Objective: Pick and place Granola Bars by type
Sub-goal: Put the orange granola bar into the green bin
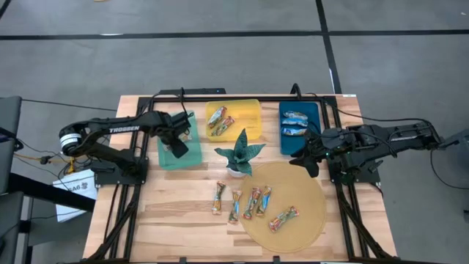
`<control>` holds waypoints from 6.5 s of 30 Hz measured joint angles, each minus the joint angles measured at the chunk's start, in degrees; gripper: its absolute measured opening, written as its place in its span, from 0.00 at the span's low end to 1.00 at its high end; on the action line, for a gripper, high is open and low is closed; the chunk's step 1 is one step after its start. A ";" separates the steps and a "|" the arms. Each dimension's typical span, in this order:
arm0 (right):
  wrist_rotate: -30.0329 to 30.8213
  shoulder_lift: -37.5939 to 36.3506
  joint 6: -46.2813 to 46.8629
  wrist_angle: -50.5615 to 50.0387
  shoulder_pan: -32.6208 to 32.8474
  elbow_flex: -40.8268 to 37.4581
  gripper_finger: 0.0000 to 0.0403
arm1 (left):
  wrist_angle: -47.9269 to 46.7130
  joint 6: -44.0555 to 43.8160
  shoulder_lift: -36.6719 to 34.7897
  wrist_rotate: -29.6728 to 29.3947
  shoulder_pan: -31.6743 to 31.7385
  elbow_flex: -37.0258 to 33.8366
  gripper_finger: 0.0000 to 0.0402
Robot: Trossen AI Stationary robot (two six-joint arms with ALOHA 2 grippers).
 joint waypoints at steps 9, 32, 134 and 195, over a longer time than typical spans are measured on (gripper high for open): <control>1.48 0.00 0.47 4.26 0.15 0.00 0.42 | 0.44 -2.21 -0.93 0.75 -0.43 5.07 0.36; 1.72 -11.29 -34.44 33.79 24.69 -14.70 0.42 | 5.23 -12.35 -15.32 -1.09 -8.30 6.62 0.36; -4.47 -42.40 -31.02 37.90 25.51 -43.47 0.42 | 15.17 -75.68 12.71 -11.18 -53.18 19.92 0.36; -4.45 -42.38 -31.02 37.92 25.51 -43.47 0.42 | 19.25 -67.65 34.51 5.51 -45.48 26.75 0.58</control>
